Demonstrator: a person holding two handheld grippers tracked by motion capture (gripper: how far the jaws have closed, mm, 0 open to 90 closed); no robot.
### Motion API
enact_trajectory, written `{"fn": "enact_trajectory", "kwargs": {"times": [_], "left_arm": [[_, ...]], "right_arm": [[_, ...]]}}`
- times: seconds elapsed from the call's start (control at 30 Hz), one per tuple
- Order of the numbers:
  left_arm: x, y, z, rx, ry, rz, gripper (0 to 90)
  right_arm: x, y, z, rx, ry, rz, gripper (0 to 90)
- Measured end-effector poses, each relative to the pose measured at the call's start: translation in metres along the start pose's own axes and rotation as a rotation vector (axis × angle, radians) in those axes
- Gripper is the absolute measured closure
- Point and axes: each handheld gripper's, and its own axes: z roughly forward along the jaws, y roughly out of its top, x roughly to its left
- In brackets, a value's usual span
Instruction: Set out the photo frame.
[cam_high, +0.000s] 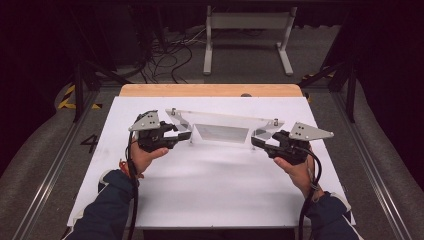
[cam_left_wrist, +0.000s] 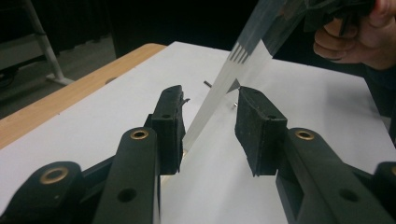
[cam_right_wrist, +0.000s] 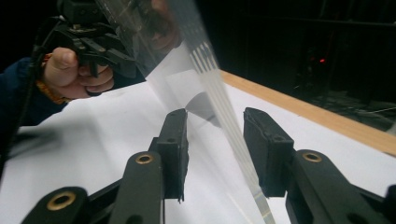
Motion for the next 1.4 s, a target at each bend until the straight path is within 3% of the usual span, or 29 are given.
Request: {"fn": "enact_trajectory", "kwargs": {"times": [0.27,0.43,0.47,0.53,0.6,0.7,0.73,0.8,0.93,1.0,1.07,1.13,1.4], "left_arm": [[-0.023,0.012,-0.019,0.007,-0.028,0.020,64.3],[-0.027,0.020,-0.028,-0.047,-0.062,-0.008,72.7],[-0.027,0.020,-0.028,-0.047,-0.049,-0.008,74.2],[-0.020,0.017,-0.025,-0.066,-0.061,-0.031,74.0],[-0.018,0.014,-0.023,-0.084,-0.060,-0.022,74.1],[-0.020,0.015,-0.023,-0.064,-0.034,0.011,72.6],[-0.019,0.014,-0.021,-0.064,-0.014,0.008,71.8],[-0.014,0.008,-0.017,-0.079,-0.020,-0.028,71.3],[-0.010,0.001,-0.014,-0.076,-0.023,-0.038,71.7],[-0.010,-0.001,-0.014,-0.076,-0.023,-0.037,72.0],[-0.010,-0.002,-0.013,-0.074,-0.005,-0.038,71.2],[-0.010,-0.008,-0.010,-0.073,-0.011,-0.049,71.1],[-0.018,-0.029,-0.008,0.035,0.011,-0.006,69.4]], "right_arm": [[0.011,0.002,-0.009,0.031,0.054,0.019,60.8],[0.011,0.010,-0.020,-0.031,0.092,0.083,65.4],[0.010,0.012,-0.020,-0.034,0.083,0.088,66.8],[0.009,0.013,-0.018,-0.024,0.066,0.085,68.5],[0.007,0.010,-0.016,-0.044,0.067,0.095,68.7],[0.008,0.009,-0.017,-0.043,0.056,0.067,68.6],[0.008,0.010,-0.016,-0.036,0.042,0.054,67.9],[0.007,0.009,-0.013,-0.039,0.011,0.064,66.8],[0.001,0.004,-0.009,-0.070,0.013,0.100,66.8],[0.001,0.003,-0.009,-0.064,0.013,0.089,66.1],[0.002,0.001,-0.008,-0.050,-0.018,0.060,64.4],[0.003,-0.006,-0.006,-0.046,-0.024,0.064,64.1],[0.011,-0.029,-0.011,0.045,-0.057,-0.002,64.7]]}}
